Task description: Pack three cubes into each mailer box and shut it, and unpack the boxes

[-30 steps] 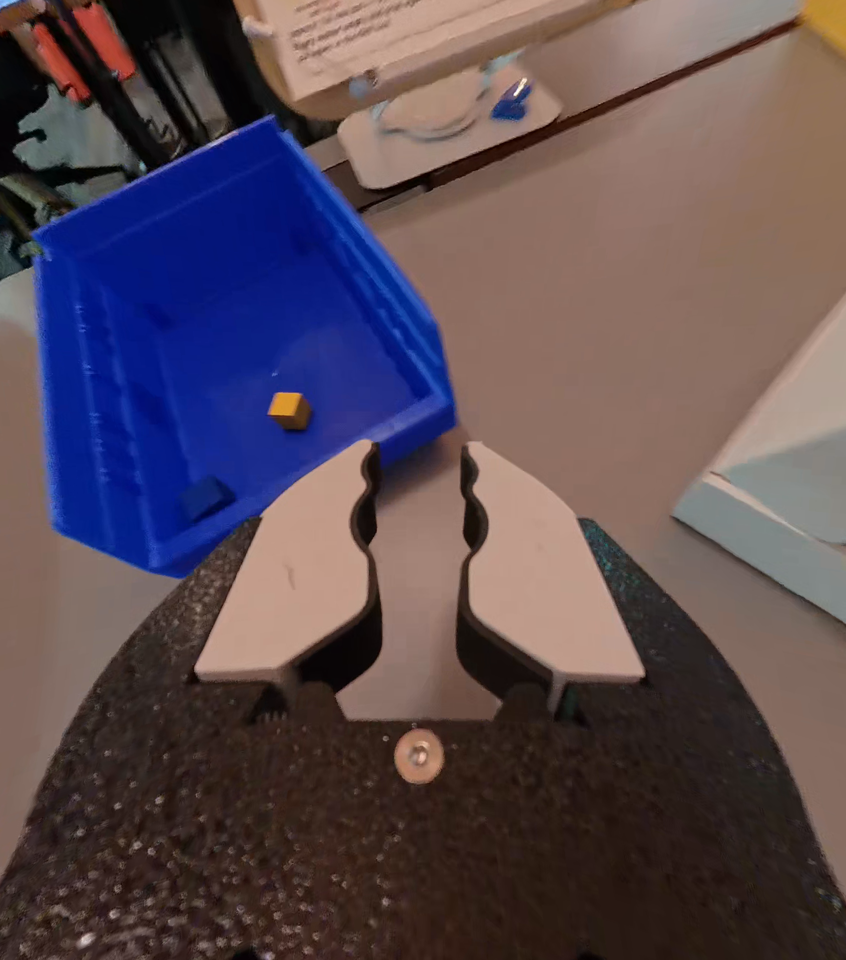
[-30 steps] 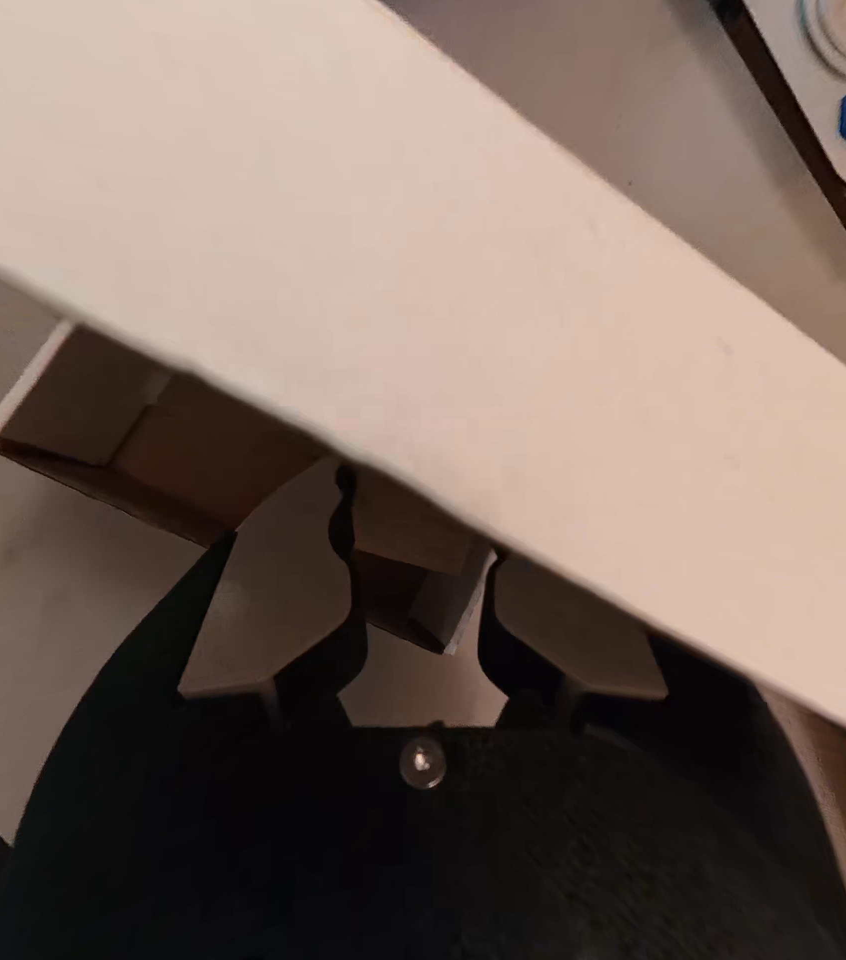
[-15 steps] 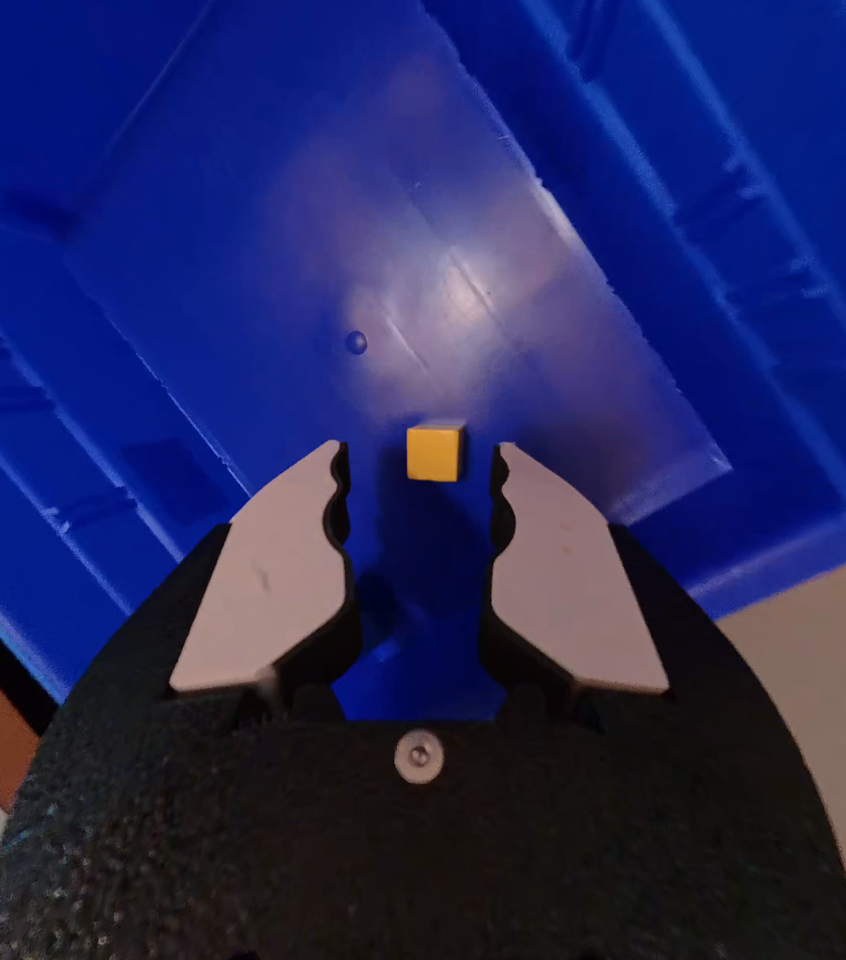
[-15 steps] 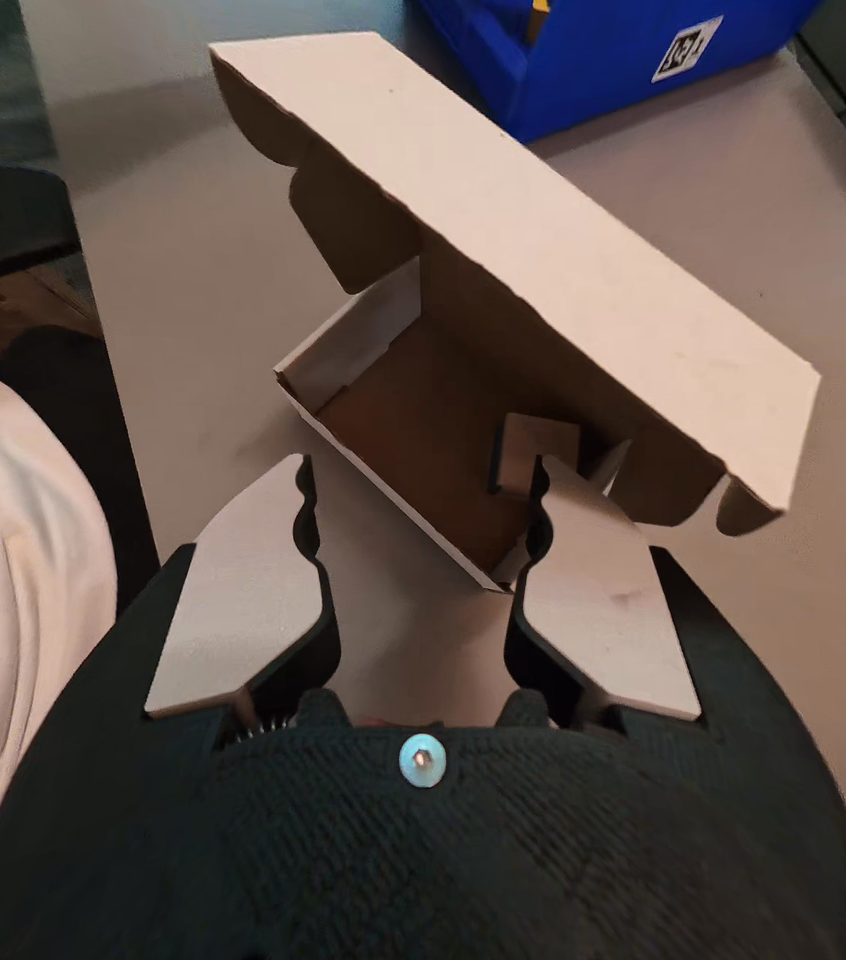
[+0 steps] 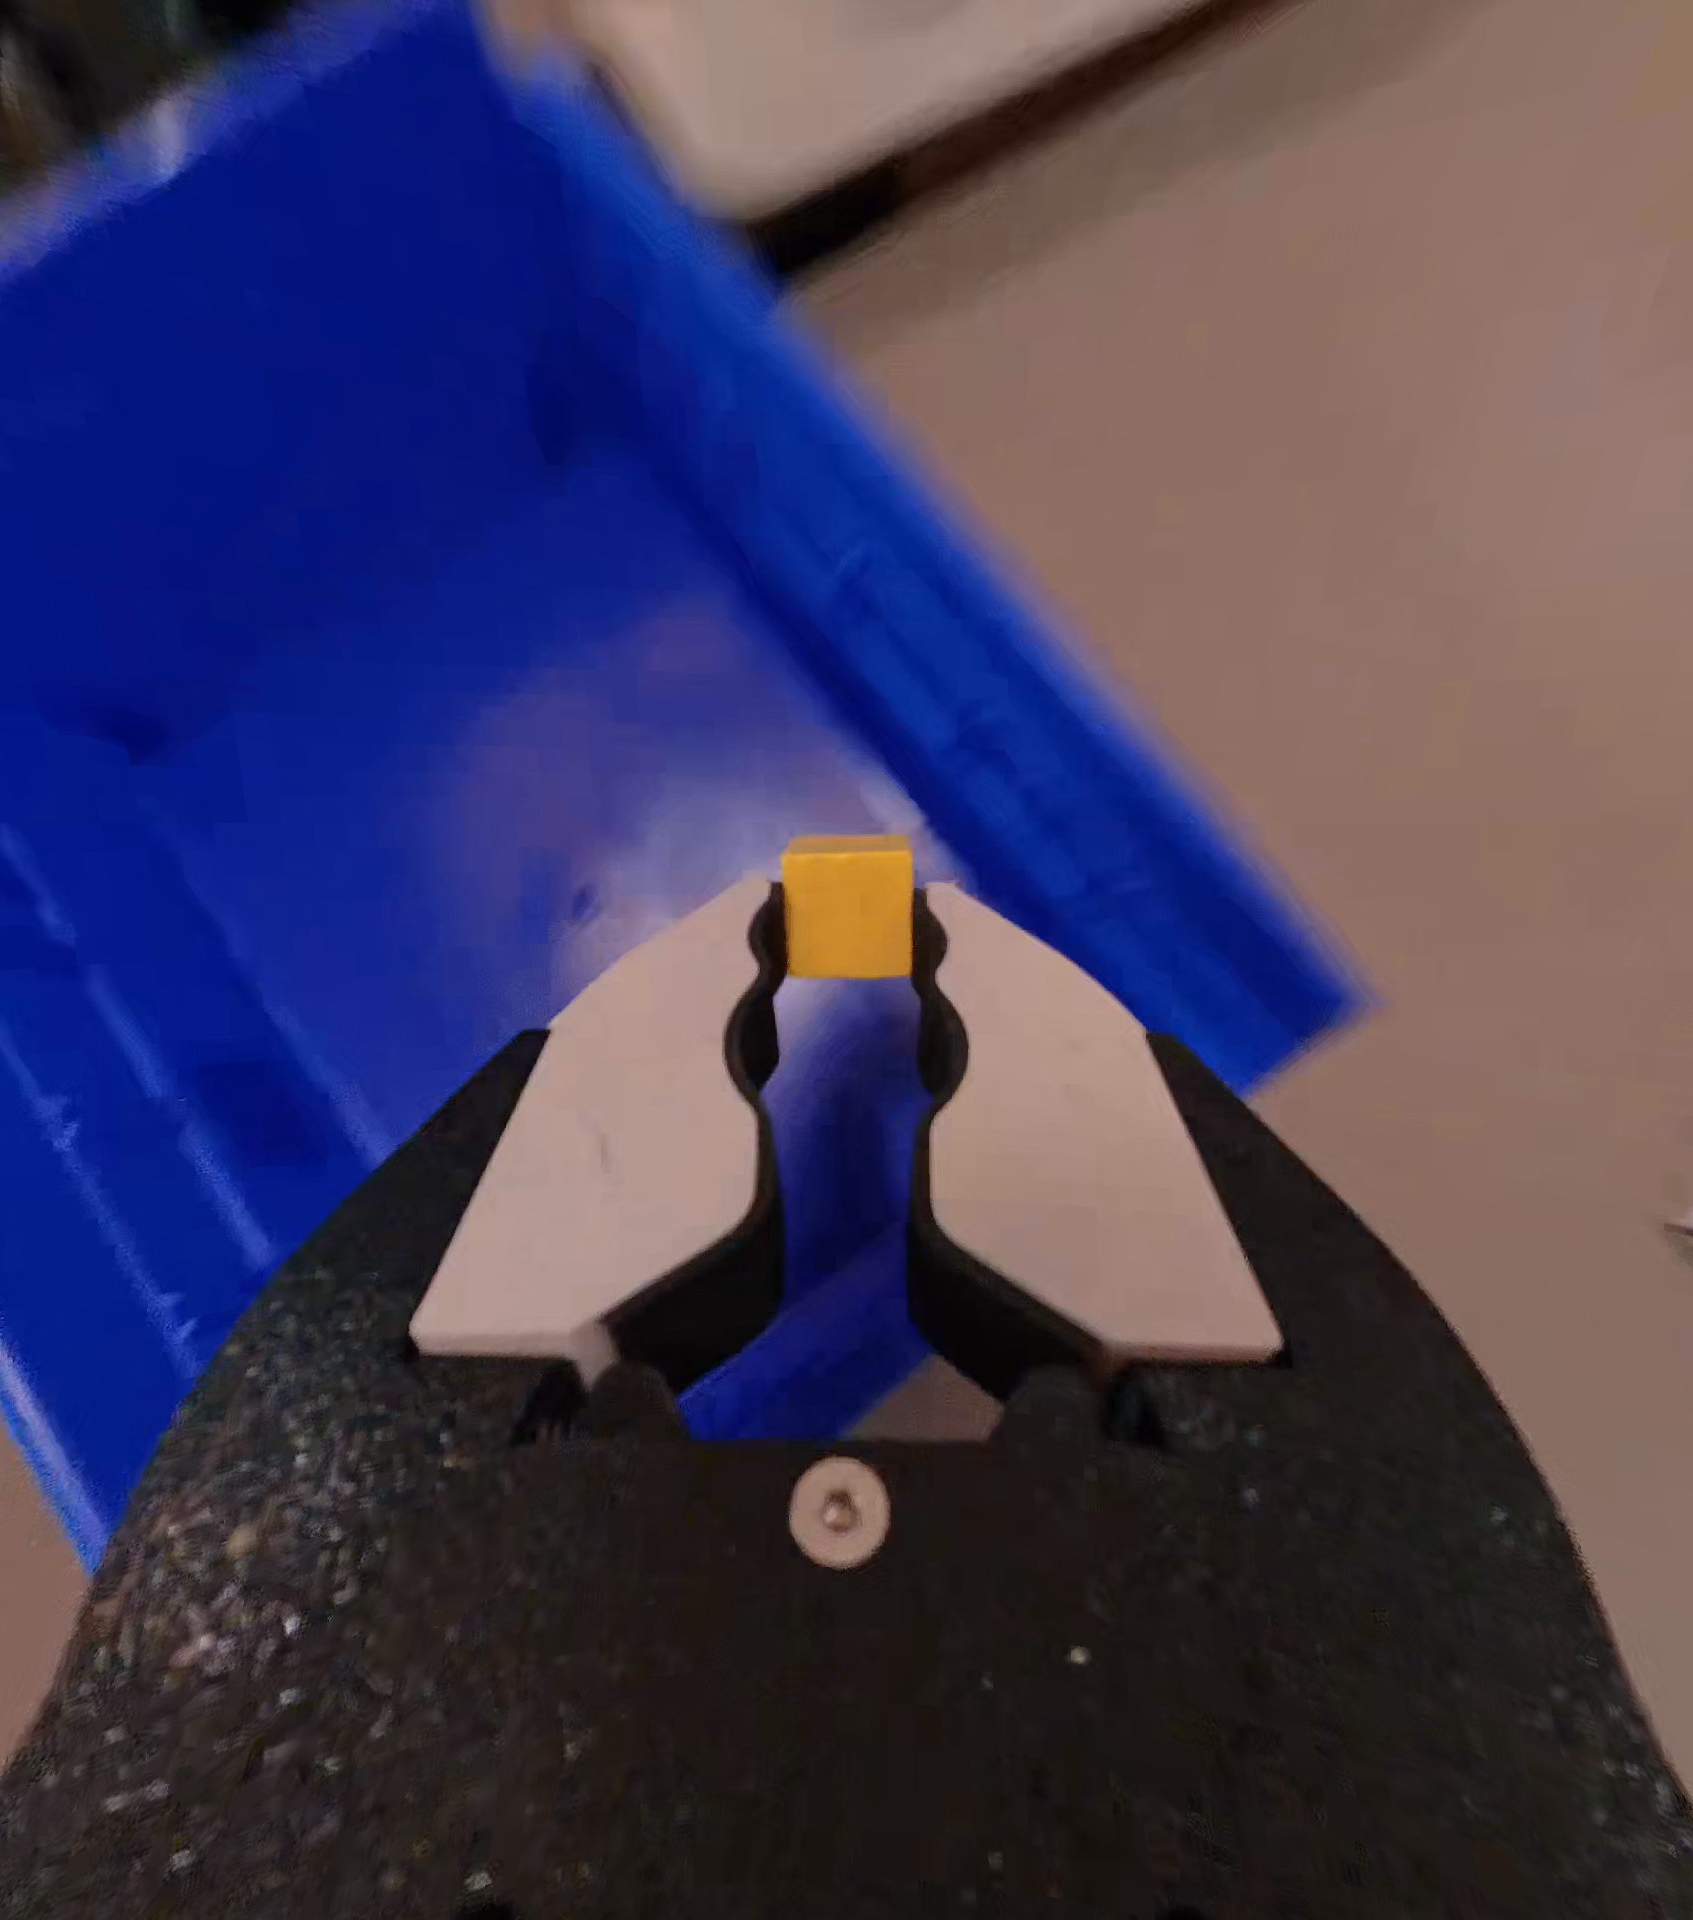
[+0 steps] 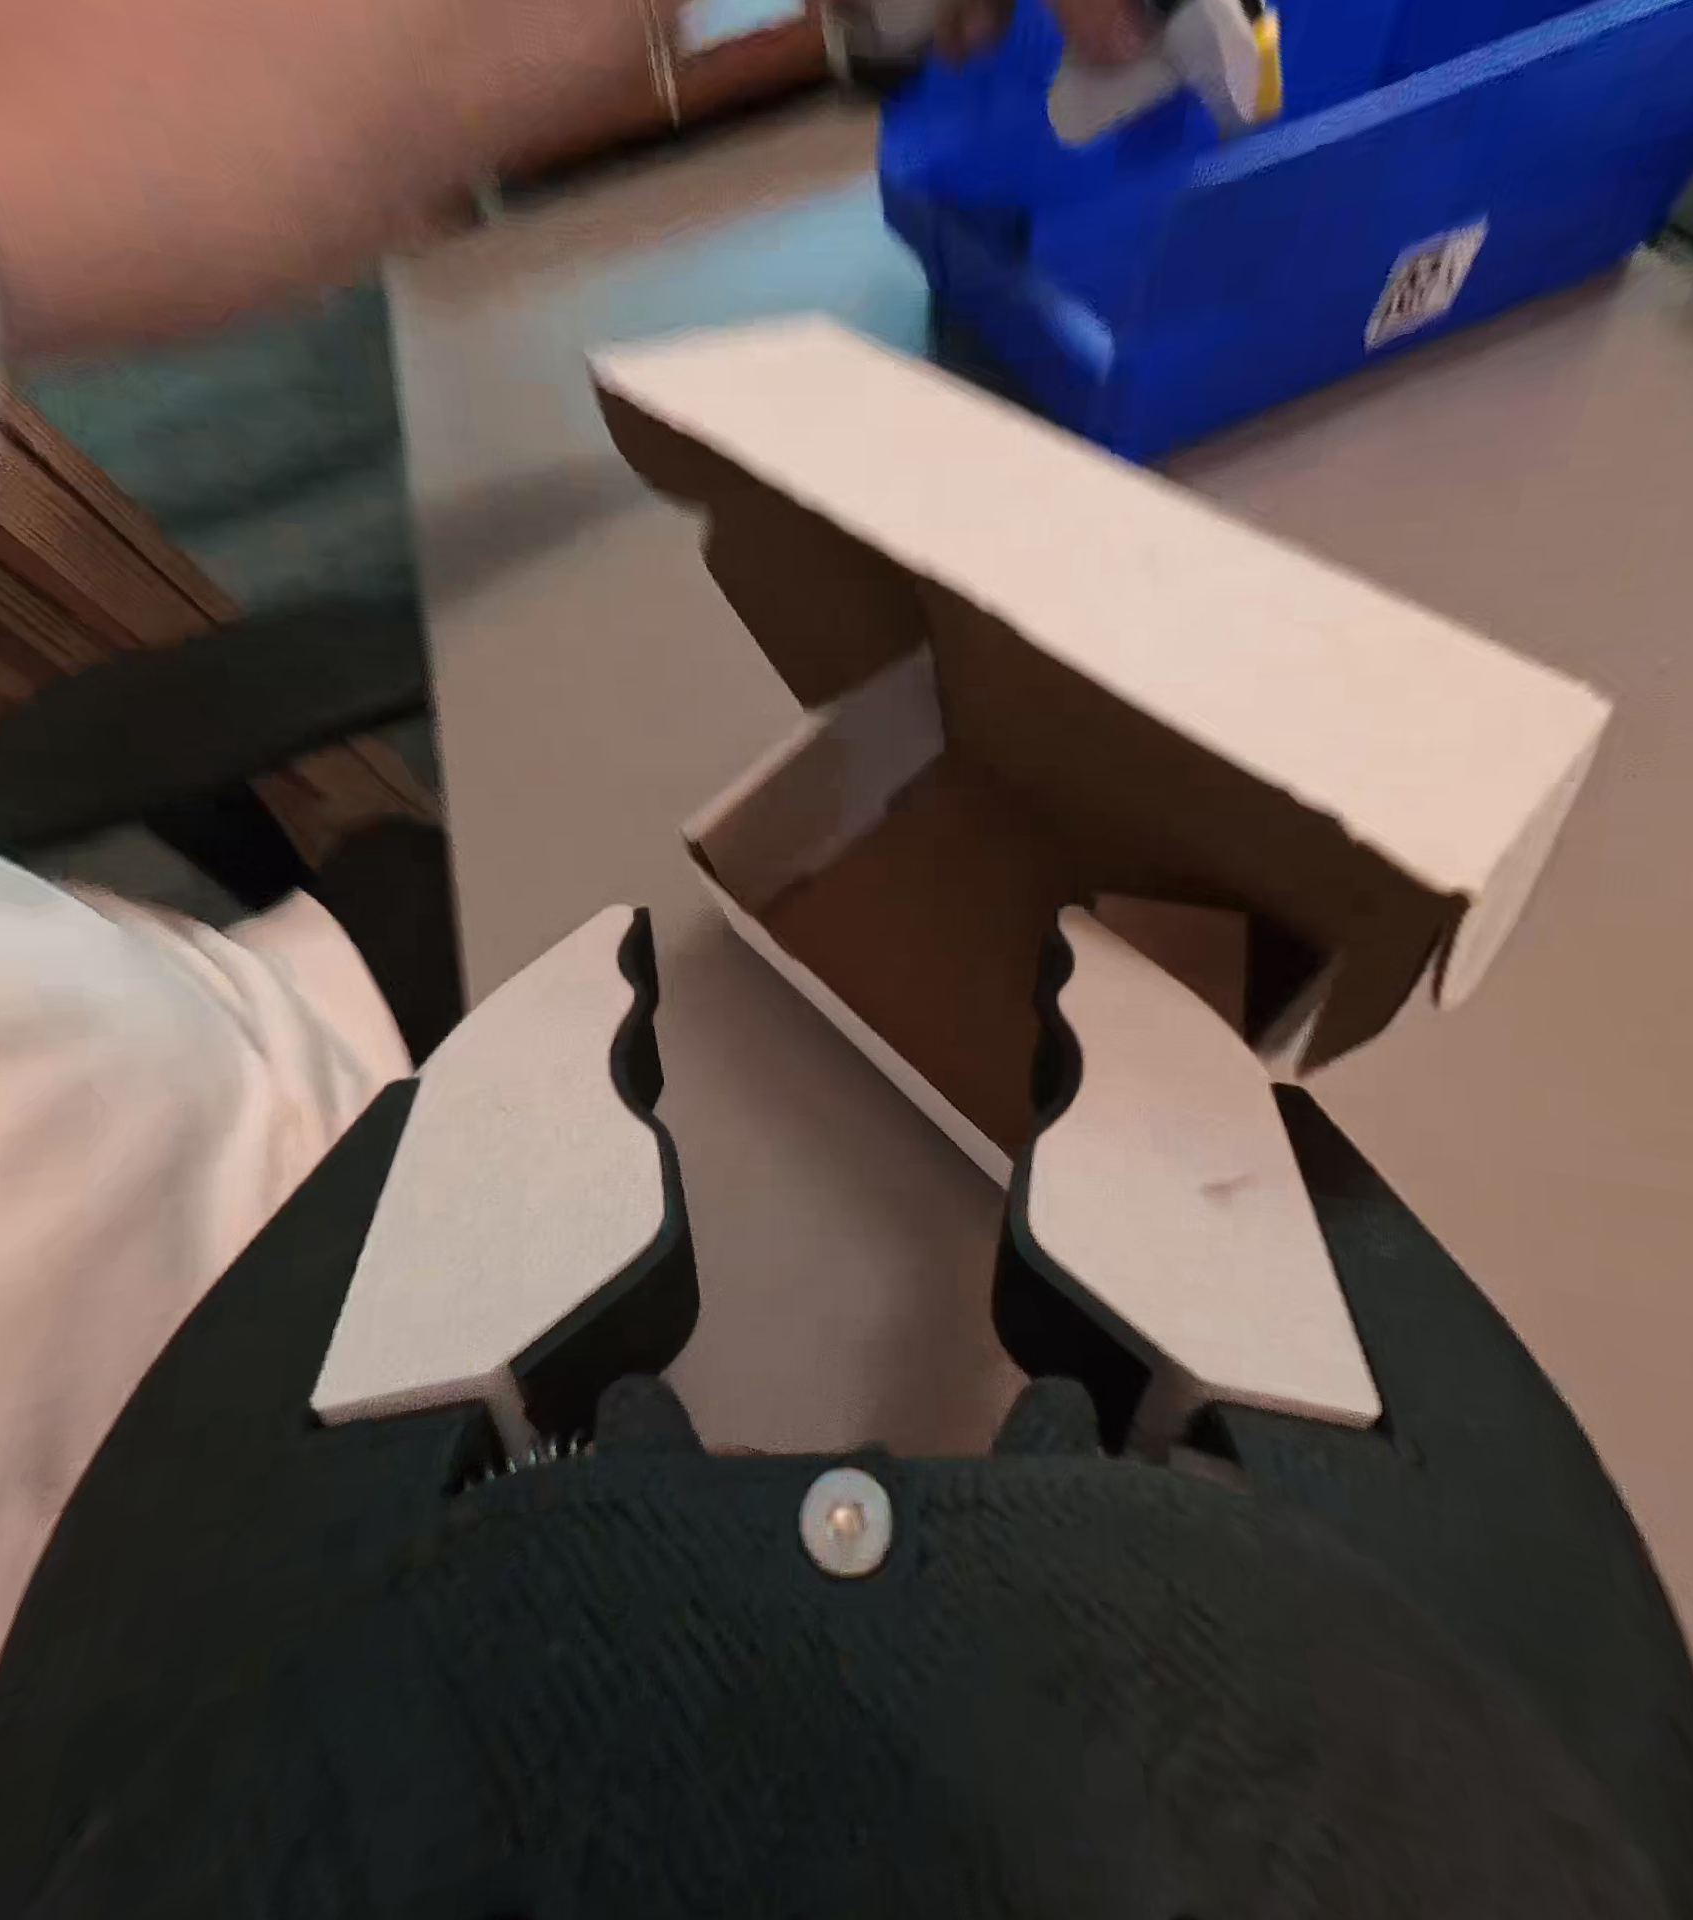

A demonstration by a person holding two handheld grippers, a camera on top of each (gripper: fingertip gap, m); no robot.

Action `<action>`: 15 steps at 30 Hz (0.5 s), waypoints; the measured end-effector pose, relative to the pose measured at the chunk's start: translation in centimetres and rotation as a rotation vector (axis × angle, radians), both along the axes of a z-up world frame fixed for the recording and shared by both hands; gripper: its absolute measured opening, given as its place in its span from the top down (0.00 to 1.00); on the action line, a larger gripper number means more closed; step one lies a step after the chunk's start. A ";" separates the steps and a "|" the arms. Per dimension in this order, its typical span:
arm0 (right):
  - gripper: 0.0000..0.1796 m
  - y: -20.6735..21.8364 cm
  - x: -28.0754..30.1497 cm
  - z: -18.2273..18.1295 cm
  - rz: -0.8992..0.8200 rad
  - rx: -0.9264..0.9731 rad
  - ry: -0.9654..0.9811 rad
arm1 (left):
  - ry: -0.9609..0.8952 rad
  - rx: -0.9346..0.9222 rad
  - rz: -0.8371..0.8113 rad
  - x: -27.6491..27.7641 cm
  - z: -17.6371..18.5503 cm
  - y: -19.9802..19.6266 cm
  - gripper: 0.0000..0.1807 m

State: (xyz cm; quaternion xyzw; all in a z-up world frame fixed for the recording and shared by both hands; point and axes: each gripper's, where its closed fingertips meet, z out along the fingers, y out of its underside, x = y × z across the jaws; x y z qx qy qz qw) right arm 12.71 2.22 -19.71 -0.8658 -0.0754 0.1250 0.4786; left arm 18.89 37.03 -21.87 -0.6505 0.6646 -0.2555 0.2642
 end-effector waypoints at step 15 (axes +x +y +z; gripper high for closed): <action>0.62 0.6 -7.5 11.0 0.262 0.339 0.822 | -1.012 0.162 -0.902 -13.1 14.7 -33.7 0.88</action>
